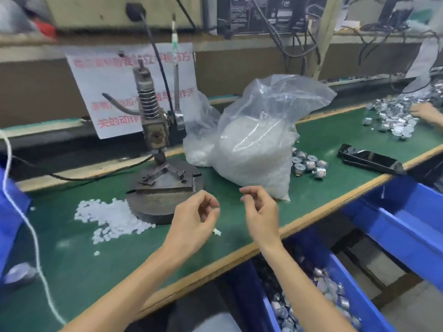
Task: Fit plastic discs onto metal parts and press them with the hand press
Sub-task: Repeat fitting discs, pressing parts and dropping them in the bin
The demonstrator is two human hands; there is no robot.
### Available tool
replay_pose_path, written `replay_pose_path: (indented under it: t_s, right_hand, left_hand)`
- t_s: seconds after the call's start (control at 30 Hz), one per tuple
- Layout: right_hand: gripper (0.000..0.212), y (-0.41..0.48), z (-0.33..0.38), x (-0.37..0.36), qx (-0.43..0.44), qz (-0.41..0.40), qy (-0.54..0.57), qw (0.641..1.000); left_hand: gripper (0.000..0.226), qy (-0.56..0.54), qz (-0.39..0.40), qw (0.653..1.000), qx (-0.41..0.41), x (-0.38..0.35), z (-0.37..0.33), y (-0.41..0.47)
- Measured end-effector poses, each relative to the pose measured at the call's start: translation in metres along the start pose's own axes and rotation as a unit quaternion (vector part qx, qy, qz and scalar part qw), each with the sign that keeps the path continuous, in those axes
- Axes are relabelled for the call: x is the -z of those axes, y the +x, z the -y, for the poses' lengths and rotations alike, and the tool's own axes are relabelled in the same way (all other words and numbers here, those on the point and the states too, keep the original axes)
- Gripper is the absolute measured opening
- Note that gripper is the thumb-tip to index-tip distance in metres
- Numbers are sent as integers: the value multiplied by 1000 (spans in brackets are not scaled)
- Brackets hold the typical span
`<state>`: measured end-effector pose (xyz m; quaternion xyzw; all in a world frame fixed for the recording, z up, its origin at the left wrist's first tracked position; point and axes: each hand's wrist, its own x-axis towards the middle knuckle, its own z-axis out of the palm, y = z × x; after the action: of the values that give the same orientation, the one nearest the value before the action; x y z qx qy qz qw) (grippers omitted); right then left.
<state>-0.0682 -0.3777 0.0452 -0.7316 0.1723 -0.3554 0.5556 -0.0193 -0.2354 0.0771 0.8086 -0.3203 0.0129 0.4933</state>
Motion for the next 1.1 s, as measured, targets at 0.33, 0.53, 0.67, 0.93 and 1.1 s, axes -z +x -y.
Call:
replay_pose_path:
  t_s: [0.33,0.53,0.67,0.93,1.1]
  right_hand:
    - [36,-35,85,-192,126,281,63,949]
    - [34,-71,151,-286,260,353,68,896]
    - [36,-88,170,-329,285,468,19,836]
    - [26,-100,157,-344,319,425,1,847]
    - [29,-100,155,-346,315,432,15,845]
  left_hand:
    - [8,376,-105,909,147,169,44,-13]
    - [13,429,-103,869,225,281,57,-25]
    - [29,441,-151,835,292,341,102,-49]
    - [37,461,32,766,447,355,192,-79]
    - [25,413,-3,783,465,356,186,-75]
